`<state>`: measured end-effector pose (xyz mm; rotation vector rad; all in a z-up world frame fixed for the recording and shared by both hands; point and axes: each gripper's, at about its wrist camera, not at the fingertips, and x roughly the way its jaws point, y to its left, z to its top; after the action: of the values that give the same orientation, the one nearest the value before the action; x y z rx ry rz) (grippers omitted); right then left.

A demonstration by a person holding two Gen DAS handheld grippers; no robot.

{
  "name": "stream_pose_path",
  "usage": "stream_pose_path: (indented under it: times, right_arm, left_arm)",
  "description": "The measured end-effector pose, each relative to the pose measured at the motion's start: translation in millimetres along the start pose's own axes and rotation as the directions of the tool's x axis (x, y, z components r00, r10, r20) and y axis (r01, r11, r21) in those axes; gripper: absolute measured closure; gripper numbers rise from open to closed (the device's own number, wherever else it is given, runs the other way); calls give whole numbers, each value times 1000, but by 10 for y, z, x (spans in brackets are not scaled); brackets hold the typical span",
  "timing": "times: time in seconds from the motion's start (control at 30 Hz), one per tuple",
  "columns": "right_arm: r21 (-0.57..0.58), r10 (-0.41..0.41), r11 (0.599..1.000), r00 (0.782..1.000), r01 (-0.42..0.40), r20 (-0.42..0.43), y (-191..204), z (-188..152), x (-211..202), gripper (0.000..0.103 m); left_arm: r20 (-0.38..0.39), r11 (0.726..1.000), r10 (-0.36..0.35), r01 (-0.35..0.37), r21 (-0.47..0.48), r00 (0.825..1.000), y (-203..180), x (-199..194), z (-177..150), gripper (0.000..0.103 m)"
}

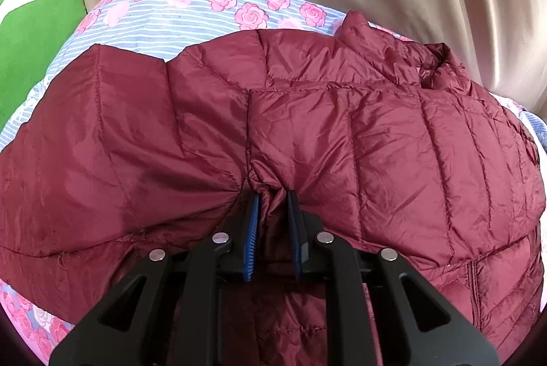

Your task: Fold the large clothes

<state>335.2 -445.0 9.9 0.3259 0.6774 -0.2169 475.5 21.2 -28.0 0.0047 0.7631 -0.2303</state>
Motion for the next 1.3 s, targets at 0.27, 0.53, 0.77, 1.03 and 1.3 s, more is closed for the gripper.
stream_pose_path:
  times: [0.27, 0.53, 0.77, 1.03, 1.3]
  right_arm:
    - [136, 114, 986, 989, -100, -99, 272, 450, 832, 50]
    - [154, 69, 986, 996, -59, -61, 206, 451, 1122, 92]
    - [132, -11, 991, 998, 4, 59, 291, 438, 612, 84]
    - [-122, -37, 992, 994, 23, -107, 656, -307, 652, 90]
    - [-208, -125, 972, 990, 108, -72, 773, -519, 669, 87]
  left_arm:
    - [2, 1000, 1, -1, 9, 1000, -54, -10, 2, 85]
    - [-5, 998, -14, 15, 67, 1000, -192, 12, -3, 58]
    - [-7, 985, 77, -75, 158, 997, -415, 61, -13, 56]
    - [-6, 986, 72, -70, 148, 997, -391, 58, -8, 54]
    - [64, 995, 0, 6, -95, 998, 187, -456, -136, 32]
